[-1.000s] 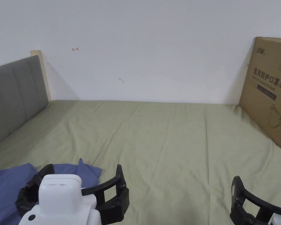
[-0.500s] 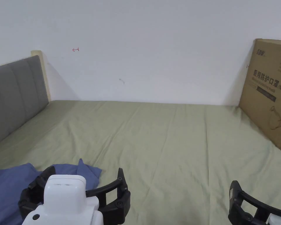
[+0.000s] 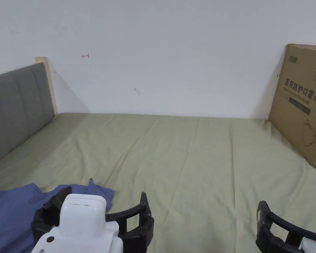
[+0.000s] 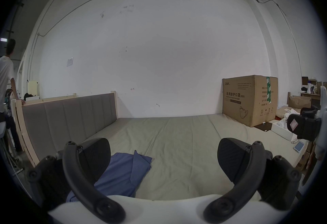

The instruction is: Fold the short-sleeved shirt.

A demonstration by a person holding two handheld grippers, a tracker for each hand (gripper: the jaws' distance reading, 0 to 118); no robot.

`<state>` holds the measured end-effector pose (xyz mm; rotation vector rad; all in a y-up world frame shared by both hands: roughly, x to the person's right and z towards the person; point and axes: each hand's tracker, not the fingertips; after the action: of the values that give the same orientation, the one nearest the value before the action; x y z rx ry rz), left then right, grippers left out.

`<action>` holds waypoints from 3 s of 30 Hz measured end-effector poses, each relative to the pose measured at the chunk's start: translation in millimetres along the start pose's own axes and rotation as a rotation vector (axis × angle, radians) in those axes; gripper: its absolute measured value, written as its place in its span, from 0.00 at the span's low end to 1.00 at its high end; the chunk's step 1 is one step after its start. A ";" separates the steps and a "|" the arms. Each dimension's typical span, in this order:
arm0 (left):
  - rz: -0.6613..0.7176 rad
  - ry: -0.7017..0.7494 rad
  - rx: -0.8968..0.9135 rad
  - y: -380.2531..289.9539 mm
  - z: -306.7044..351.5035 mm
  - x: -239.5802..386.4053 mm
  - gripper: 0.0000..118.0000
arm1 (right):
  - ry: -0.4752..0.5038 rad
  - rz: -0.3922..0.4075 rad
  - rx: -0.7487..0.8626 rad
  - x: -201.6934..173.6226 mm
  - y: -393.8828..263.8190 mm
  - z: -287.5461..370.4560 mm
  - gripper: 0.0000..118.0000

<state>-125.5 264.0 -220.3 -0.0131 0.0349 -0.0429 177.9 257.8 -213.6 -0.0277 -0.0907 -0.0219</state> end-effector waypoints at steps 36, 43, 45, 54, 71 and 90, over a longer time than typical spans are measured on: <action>0.022 0.138 -0.135 0.1 9.0 -66.6 0.00 | 0.205 -0.084 -0.109 -34.6 9.5 -40.6 0.03; -0.018 0.437 -0.182 7.4 75.7 -167.0 0.00 | 0.577 -0.070 -0.126 -167.7 24.9 -52.4 0.03; 0.010 0.464 -0.183 5.3 84.7 -177.3 0.00 | 0.642 -0.062 -0.117 -189.2 27.2 -49.4 0.03; 0.099 0.388 -0.228 29.4 7.4 -209.7 0.00 | 0.635 -0.003 -0.141 -174.6 25.5 -61.7 0.03; 0.137 0.012 -1.389 -215.6 -287.6 -305.5 1.00 | 0.443 -0.016 -0.499 -124.3 -50.8 -131.7 0.03; 0.041 0.118 -0.792 -45.1 -195.2 -293.8 0.00 | 0.525 -0.008 -0.438 -119.9 -13.8 -98.1 0.03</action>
<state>-427.6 229.3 -404.6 -0.8017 0.1681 0.0137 67.0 243.7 -321.8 -0.4568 0.4411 -0.0558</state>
